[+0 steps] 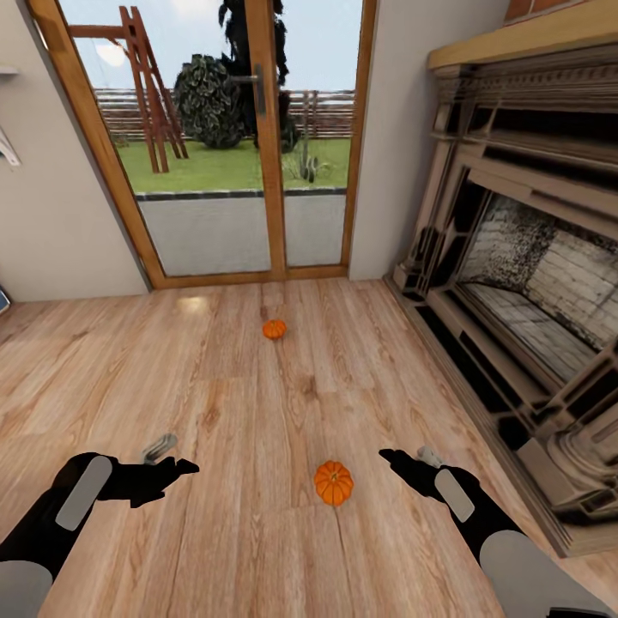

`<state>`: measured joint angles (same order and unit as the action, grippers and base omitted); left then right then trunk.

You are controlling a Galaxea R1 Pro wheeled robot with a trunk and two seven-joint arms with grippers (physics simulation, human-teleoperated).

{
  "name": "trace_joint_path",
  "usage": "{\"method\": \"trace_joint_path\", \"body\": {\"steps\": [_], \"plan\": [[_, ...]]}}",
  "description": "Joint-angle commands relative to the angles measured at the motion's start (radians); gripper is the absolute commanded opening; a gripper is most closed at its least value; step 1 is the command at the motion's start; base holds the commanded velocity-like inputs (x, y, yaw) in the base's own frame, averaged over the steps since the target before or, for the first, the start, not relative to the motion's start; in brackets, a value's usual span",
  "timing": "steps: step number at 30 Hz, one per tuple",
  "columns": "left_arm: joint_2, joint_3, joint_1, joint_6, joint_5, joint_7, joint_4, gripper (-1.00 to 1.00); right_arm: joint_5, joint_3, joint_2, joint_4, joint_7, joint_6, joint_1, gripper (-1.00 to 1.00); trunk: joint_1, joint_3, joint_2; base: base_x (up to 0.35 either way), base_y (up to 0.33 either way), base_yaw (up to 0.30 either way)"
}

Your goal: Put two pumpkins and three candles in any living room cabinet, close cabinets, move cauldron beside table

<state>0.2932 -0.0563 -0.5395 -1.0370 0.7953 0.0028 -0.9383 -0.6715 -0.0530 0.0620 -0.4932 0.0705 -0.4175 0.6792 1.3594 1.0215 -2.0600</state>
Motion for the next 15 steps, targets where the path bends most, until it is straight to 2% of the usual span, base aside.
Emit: {"method": "trace_joint_path", "body": {"steps": [1,12,13,14,15], "plan": [[0.000,-0.001,0.000,-0.005,0.002,0.000,0.000,1.00,0.000,-0.005,-0.001,-0.001,0.003,-0.006,0.000,1.00,0.004,0.004,-0.008,0.000,0.000,0.000],[0.000,-0.002,0.000,-0.007,0.006,-0.003,-0.002,1.00,0.000,-0.004,-0.002,-0.001,0.003,0.014,0.000,1.00,0.046,0.038,-0.085,0.000,0.000,0.000],[0.001,-0.002,0.000,-0.010,0.020,-0.006,-0.003,1.00,0.000,-0.004,-0.002,-0.001,0.003,0.016,0.000,1.00,0.050,0.042,-0.092,0.000,0.000,0.000],[0.003,-0.002,0.000,-0.010,0.048,-0.007,-0.004,1.00,0.000,-0.004,-0.002,-0.001,0.003,0.017,0.000,1.00,0.054,0.045,-0.099,0.000,0.000,0.000],[0.018,-0.002,0.001,-0.010,0.120,-0.009,-0.006,1.00,0.000,-0.004,-0.002,-0.001,0.003,0.019,0.000,1.00,0.057,0.048,-0.106,0.000,0.000,0.000]]}}
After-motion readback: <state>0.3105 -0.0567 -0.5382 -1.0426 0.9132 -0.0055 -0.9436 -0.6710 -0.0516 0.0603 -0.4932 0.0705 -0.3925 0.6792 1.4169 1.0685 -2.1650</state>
